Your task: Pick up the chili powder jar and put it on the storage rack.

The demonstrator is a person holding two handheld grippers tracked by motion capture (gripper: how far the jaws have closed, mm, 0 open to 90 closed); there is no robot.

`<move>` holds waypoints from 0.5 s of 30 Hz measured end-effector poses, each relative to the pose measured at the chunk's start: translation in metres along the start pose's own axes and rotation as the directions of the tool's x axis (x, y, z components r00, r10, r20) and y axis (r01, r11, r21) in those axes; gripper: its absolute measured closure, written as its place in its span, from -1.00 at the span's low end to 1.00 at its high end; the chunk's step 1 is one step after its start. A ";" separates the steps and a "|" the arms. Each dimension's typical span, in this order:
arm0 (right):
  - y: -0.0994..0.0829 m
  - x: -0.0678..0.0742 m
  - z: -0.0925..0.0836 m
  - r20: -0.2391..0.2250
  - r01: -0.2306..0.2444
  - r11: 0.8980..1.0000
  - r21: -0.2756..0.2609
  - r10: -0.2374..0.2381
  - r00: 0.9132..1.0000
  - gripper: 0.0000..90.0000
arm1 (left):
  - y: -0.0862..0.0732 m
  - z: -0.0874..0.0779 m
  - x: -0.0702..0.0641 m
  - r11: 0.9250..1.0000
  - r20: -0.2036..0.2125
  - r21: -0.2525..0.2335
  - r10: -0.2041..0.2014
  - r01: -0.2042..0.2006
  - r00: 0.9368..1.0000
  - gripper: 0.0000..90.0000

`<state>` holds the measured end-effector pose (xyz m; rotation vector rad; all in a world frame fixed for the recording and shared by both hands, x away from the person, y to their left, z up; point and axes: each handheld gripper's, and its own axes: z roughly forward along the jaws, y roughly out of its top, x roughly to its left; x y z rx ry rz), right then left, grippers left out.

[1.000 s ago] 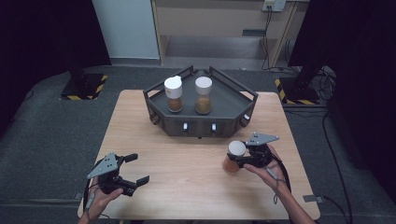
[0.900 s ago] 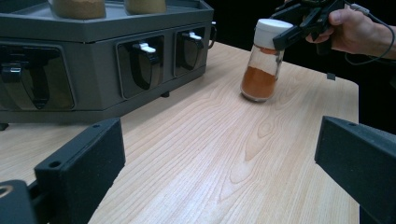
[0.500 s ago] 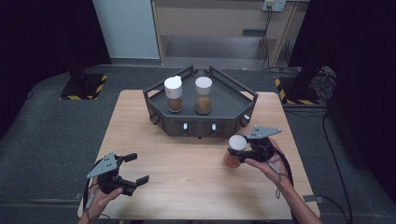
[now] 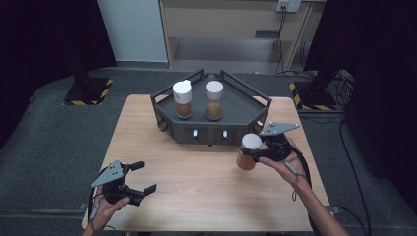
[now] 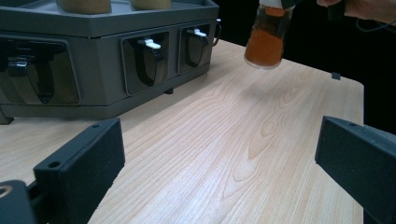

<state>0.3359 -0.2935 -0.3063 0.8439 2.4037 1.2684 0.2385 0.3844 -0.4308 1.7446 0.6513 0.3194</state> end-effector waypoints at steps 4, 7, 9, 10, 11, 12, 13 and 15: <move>0.008 -0.001 -0.003 0.008 -0.007 1.000 -0.007 0.007 1.000 -0.24 | 0.000 0.000 0.000 1.000 0.003 0.000 0.002 -0.002 1.000 -0.99; 0.016 -0.002 -0.006 0.009 -0.008 1.000 -0.011 0.008 1.000 -0.24 | 0.000 0.000 0.000 1.000 0.004 0.000 0.002 -0.002 1.000 -0.99; 0.022 -0.003 -0.009 0.010 -0.006 1.000 -0.013 0.006 1.000 -0.24 | 0.000 0.000 0.000 1.000 0.004 -0.001 0.002 -0.002 1.000 -0.99; 0.026 -0.004 -0.010 0.013 -0.007 1.000 -0.015 0.007 1.000 -0.24 | 0.000 0.000 0.000 1.000 0.005 -0.001 0.002 -0.002 1.000 -0.99; 0.029 -0.004 -0.011 0.016 -0.008 1.000 -0.015 0.008 1.000 -0.24 | 0.000 0.000 0.000 1.000 0.006 -0.001 0.002 -0.002 1.000 -0.99; 0.032 -0.004 -0.012 0.019 -0.013 1.000 -0.016 0.013 1.000 -0.24 | 0.000 0.000 0.001 1.000 0.007 -0.001 0.002 -0.002 1.000 -0.99; 0.036 -0.005 -0.013 0.024 -0.014 1.000 -0.013 0.015 1.000 -0.24 | 0.000 0.000 0.001 1.000 0.007 -0.001 0.002 -0.002 1.000 -0.99; 0.043 -0.004 -0.014 0.035 -0.019 1.000 -0.009 0.019 0.999 -0.24 | 0.000 0.000 0.001 1.000 0.008 0.001 0.002 -0.002 1.000 -0.99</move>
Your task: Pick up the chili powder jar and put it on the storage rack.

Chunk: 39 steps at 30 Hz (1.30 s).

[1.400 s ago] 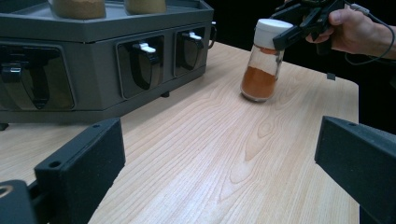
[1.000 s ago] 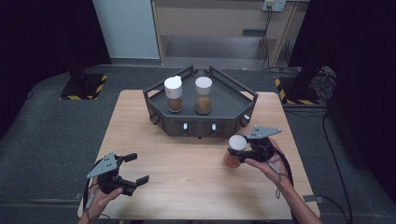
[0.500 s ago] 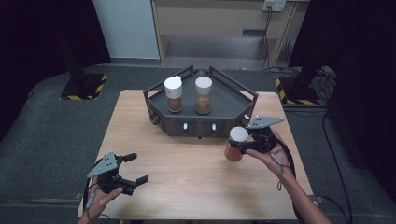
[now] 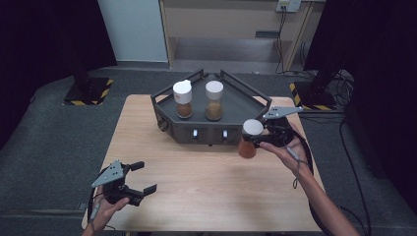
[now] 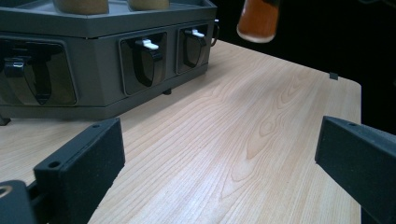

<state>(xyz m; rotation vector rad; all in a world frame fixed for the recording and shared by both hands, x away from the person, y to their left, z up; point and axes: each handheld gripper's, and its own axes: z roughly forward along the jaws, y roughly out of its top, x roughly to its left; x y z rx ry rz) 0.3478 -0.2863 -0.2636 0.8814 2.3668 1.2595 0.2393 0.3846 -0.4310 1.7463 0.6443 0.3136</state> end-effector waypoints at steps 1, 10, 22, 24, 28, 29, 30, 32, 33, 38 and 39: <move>0.004 0.000 0.000 0.005 -0.001 1.000 0.001 0.001 1.000 -0.24 | 0.000 0.000 0.000 1.000 0.001 0.001 0.000 0.000 1.000 -0.99; 0.035 -0.003 -0.001 0.028 -0.014 1.000 -0.002 0.014 1.000 -0.24 | 0.001 0.000 0.000 1.000 0.006 0.004 0.002 -0.002 1.000 -0.99; 0.066 -0.005 0.007 0.054 -0.021 1.000 0.010 0.020 0.998 -0.24 | 0.000 0.001 0.000 1.000 0.010 0.004 0.002 -0.002 1.000 -0.99; 0.070 -0.006 0.008 0.062 -0.024 1.000 0.013 0.024 0.998 -0.24 | 0.000 0.001 0.001 1.000 0.011 0.005 0.002 -0.002 1.000 -0.99; 0.076 -0.010 0.014 0.084 -0.043 0.999 0.013 0.041 0.996 -0.24 | 0.000 0.001 0.001 1.000 0.013 0.005 0.002 -0.002 1.000 -0.99; 0.078 -0.010 0.015 0.090 -0.045 0.999 0.014 0.043 0.995 -0.24 | 0.000 0.001 0.001 1.000 0.013 0.004 0.002 -0.002 1.000 -0.99; 0.080 -0.012 0.017 0.100 -0.051 0.999 0.015 0.050 0.994 -0.24 | 0.000 0.001 0.001 1.000 0.013 0.004 0.002 -0.002 1.000 -0.99; 0.083 -0.014 0.020 0.111 -0.059 0.998 0.016 0.057 0.992 -0.24 | 0.000 0.001 0.001 1.000 0.013 0.005 0.001 -0.001 1.000 -0.99; 0.084 -0.015 0.021 0.116 -0.061 0.998 0.015 0.059 0.991 -0.24 | 0.000 0.001 0.001 1.000 0.013 0.004 0.001 -0.001 1.000 -0.99; 0.093 -0.017 0.030 0.157 -0.072 0.997 0.025 0.067 0.985 -0.24 | 0.000 0.001 0.001 1.000 0.014 0.005 0.001 -0.001 1.000 -0.99; 0.094 -0.018 0.031 0.165 -0.075 0.997 0.026 0.070 0.984 -0.24 | 0.000 0.001 0.001 1.000 0.014 0.005 0.001 -0.001 1.000 -0.99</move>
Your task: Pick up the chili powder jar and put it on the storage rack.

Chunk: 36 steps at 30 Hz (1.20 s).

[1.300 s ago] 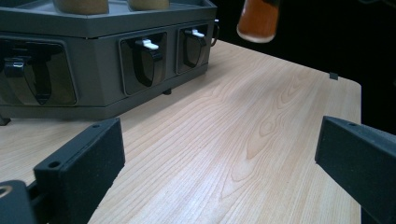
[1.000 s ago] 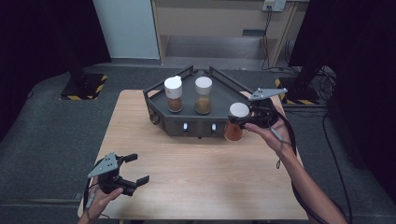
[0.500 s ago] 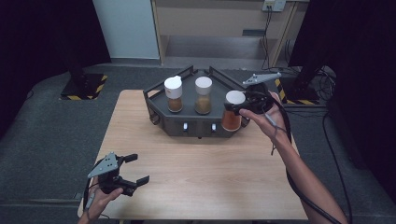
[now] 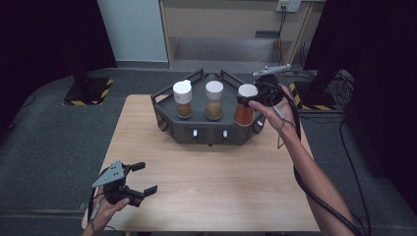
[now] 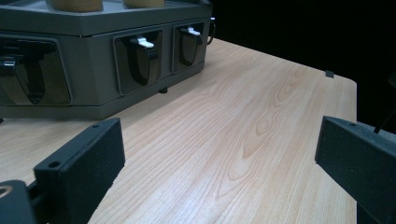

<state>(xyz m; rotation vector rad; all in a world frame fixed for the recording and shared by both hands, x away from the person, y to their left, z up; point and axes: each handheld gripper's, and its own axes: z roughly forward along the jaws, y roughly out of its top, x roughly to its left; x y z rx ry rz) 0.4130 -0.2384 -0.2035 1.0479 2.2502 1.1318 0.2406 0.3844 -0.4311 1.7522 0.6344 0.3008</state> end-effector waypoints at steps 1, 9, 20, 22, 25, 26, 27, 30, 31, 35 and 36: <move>0.001 0.000 0.002 0.007 -0.004 1.000 -0.001 0.004 1.000 -0.24 | 0.000 0.000 0.000 1.000 0.000 0.000 0.000 0.000 1.000 -0.99; 0.010 -0.006 0.014 0.049 -0.023 1.000 0.008 0.023 0.999 -0.24 | 0.000 0.000 0.000 1.000 0.002 0.000 0.000 0.000 1.000 -0.99; 0.015 -0.015 0.029 0.070 -0.048 0.999 0.019 0.047 0.996 -0.24 | 0.000 0.001 0.000 1.000 0.002 0.001 0.000 0.000 1.000 -0.99; 0.016 -0.014 0.032 0.073 -0.042 0.999 0.021 0.041 0.997 -0.24 | 0.000 0.001 0.000 1.000 0.002 0.001 0.000 0.000 1.000 -0.98; 0.015 -0.015 0.036 0.073 -0.045 0.999 0.018 0.044 0.996 -0.24 | 0.000 0.001 0.000 1.000 0.002 0.001 0.000 0.000 1.000 -0.98; 0.015 -0.015 0.037 0.073 -0.050 0.999 0.020 0.049 0.996 -0.24 | 0.000 0.000 0.000 1.000 0.002 0.001 -0.001 0.001 1.000 -0.98; 0.015 -0.016 0.039 0.073 -0.050 0.999 0.020 0.049 0.996 -0.24 | -0.001 0.000 0.001 1.000 0.002 0.000 -0.001 0.001 1.000 -0.98; 0.015 -0.015 0.043 0.075 -0.047 0.999 0.021 0.046 0.996 -0.24 | -0.001 0.000 0.001 1.000 0.002 -0.001 -0.001 0.001 1.000 -0.98; 0.015 -0.015 0.044 0.075 -0.048 0.999 0.021 0.046 0.996 -0.24 | -0.001 0.000 0.001 1.000 0.003 -0.001 -0.002 0.002 1.000 -0.98; 0.012 -0.016 0.050 0.072 -0.052 0.998 0.022 0.051 0.996 -0.24 | -0.001 0.000 0.001 1.000 0.003 -0.001 -0.002 0.002 1.000 -0.98; 0.012 -0.015 0.051 0.070 -0.053 0.998 0.024 0.051 0.996 -0.24 | -0.001 0.000 0.001 1.000 0.003 -0.001 -0.002 0.002 1.000 -0.98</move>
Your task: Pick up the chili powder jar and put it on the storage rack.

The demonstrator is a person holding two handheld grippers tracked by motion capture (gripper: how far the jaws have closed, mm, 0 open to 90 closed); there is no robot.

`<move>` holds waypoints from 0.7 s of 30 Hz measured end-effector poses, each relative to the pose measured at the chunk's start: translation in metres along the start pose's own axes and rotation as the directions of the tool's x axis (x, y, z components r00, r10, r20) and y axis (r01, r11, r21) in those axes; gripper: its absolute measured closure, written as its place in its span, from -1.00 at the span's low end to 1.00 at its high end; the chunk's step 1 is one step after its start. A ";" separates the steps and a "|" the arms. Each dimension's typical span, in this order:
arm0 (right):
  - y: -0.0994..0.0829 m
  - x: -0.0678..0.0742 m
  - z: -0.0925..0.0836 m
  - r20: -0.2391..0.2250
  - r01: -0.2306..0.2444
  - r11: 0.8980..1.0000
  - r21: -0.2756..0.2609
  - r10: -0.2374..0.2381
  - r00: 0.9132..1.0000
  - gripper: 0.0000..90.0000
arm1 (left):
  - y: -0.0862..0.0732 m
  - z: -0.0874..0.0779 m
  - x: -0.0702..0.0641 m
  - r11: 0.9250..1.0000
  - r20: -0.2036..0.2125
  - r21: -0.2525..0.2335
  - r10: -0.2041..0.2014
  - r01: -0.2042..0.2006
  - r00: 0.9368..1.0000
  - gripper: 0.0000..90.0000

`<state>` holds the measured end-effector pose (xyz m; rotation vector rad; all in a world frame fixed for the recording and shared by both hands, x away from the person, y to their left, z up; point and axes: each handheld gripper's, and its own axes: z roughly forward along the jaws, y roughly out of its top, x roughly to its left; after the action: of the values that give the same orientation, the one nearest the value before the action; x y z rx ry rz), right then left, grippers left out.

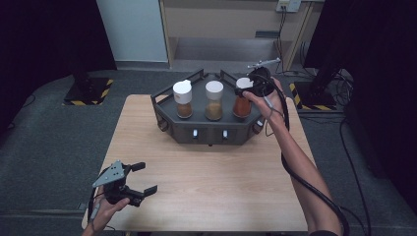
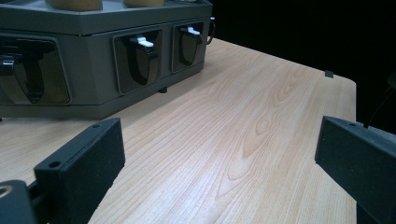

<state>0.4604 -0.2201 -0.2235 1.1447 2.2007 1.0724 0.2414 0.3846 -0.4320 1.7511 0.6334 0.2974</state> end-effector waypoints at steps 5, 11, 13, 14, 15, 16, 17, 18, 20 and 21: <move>-0.004 -0.001 0.006 -0.007 -0.003 1.000 0.008 0.003 1.000 -0.24 | 0.000 0.000 0.000 1.000 -0.001 -0.001 -0.001 0.001 1.000 -0.98; -0.006 -0.002 0.009 -0.007 -0.010 1.000 0.009 0.010 1.000 -0.24 | 0.000 0.000 0.000 1.000 0.000 0.000 0.000 0.000 1.000 -0.98; -0.008 -0.002 0.010 -0.008 -0.013 1.000 0.005 0.013 1.000 -0.24 | 0.000 0.000 0.000 1.000 0.000 0.000 0.000 0.000 1.000 -0.98; -0.009 -0.002 0.010 -0.009 -0.014 1.000 0.002 0.014 1.000 -0.24 | 0.000 0.000 0.000 1.000 0.000 0.001 0.000 0.000 1.000 -0.98; -0.010 -0.003 0.010 -0.009 -0.017 1.000 0.000 0.017 1.000 -0.24 | 0.000 0.000 0.000 1.000 0.000 0.001 0.001 -0.001 1.000 -0.98; -0.010 -0.003 0.010 -0.011 -0.017 1.000 -0.002 0.017 1.000 -0.24 | 0.000 0.000 0.000 1.000 0.001 0.001 0.001 -0.001 1.000 -0.98; -0.011 -0.003 0.010 -0.011 -0.017 1.000 -0.003 0.017 1.000 -0.24 | 0.000 0.000 0.000 1.000 0.001 0.002 0.001 -0.001 1.000 -0.98; -0.011 -0.003 0.010 -0.011 -0.019 1.000 -0.003 0.019 1.000 -0.24 | 0.000 0.000 0.000 1.000 0.000 0.002 0.001 -0.001 1.000 -0.98; -0.013 -0.003 0.010 -0.012 -0.021 1.000 -0.009 0.021 1.000 -0.24 | 0.000 0.000 0.000 1.000 0.001 0.002 0.001 -0.001 1.000 -0.98; -0.014 -0.004 0.010 -0.012 -0.019 1.000 -0.010 0.019 1.000 -0.24 | 0.000 0.000 0.000 1.000 0.001 0.002 0.001 -0.001 1.000 -0.98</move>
<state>0.4624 -0.2237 -0.2400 1.1603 2.1952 1.1000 0.2415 0.3843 -0.4320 1.7536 0.6323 0.2971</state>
